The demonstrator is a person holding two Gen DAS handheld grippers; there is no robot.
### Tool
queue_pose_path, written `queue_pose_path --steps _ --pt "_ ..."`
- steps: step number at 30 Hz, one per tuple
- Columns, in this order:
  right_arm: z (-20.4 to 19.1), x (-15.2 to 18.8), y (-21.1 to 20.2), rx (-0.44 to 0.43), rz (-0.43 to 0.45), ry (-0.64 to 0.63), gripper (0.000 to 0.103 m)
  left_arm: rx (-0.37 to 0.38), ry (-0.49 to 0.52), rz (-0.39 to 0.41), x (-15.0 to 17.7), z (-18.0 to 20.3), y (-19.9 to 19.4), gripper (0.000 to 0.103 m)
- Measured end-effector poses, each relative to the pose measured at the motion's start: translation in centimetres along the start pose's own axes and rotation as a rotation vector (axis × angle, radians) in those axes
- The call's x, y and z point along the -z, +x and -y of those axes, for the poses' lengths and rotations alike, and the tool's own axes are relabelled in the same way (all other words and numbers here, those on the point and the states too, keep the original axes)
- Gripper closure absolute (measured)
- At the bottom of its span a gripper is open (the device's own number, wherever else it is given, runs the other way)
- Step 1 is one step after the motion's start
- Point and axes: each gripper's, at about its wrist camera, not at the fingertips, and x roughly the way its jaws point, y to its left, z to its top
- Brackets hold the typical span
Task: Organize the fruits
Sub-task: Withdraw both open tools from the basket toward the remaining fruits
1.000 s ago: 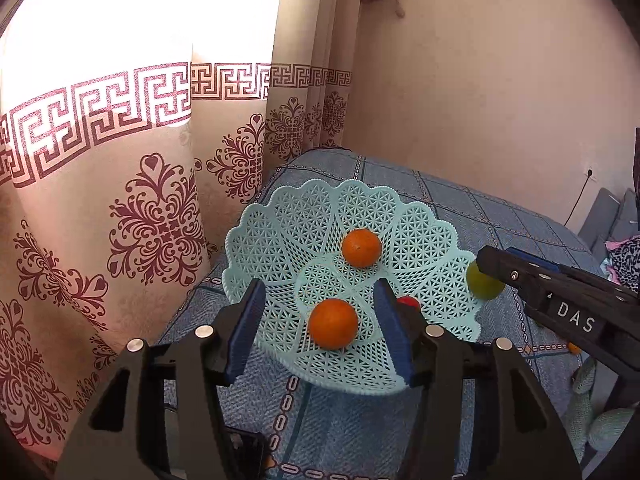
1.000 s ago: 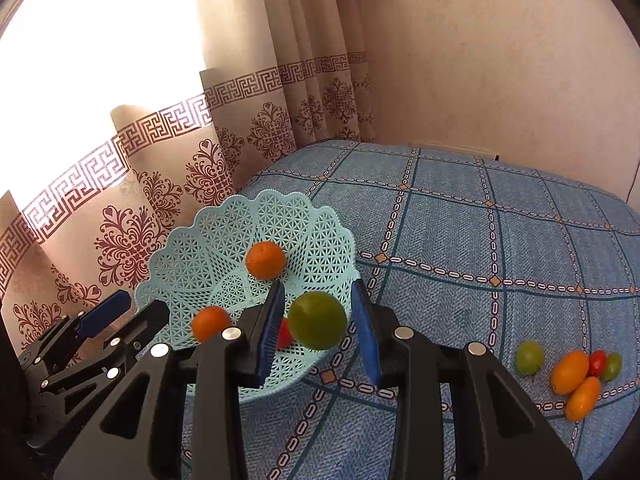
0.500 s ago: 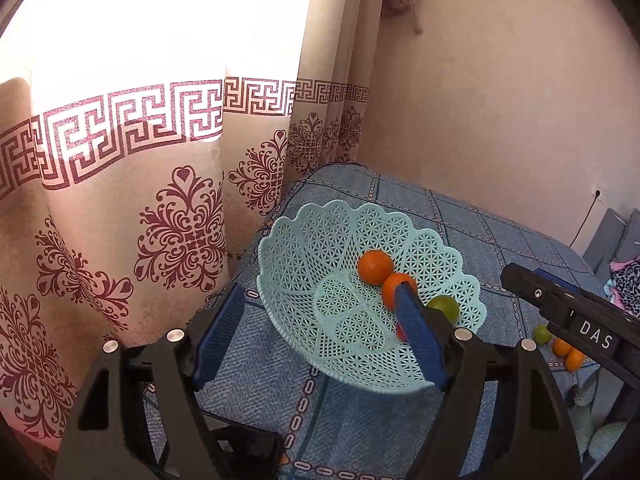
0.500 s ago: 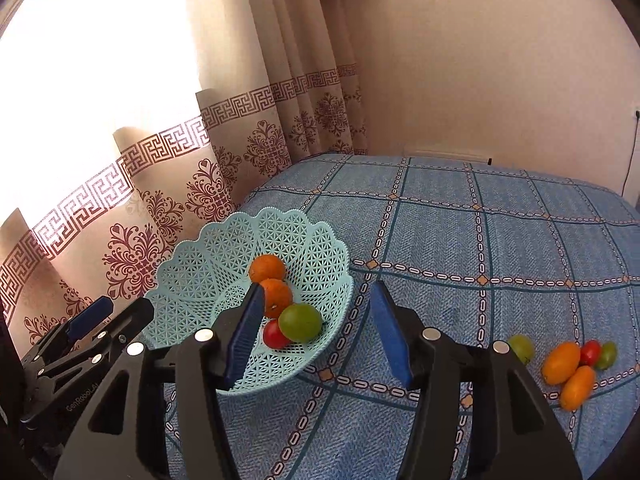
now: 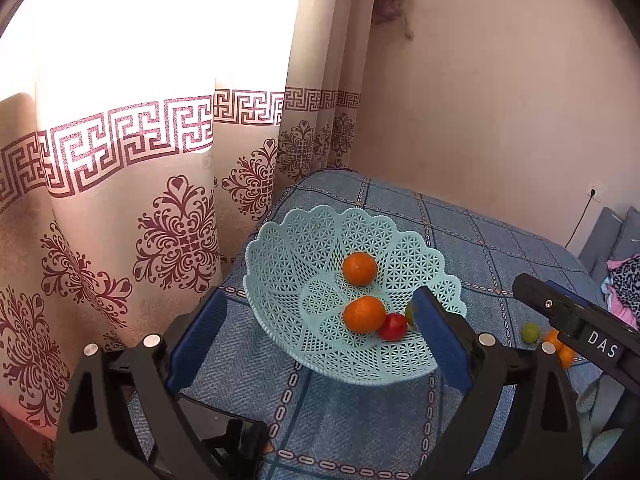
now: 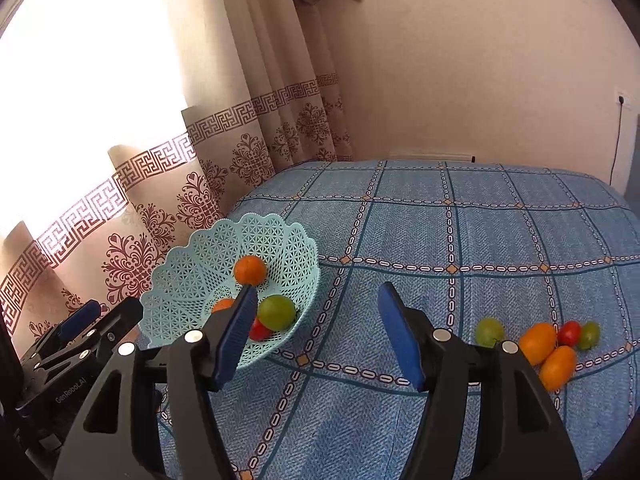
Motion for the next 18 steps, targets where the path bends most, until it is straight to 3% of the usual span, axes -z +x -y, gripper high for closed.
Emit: queue_pose_path --steps 18 --pt "6.9 1.9 -3.3 0.081 0.026 0.109 0.04 0.06 0.079 -0.005 0.5 4.5 -0.2 0.005"
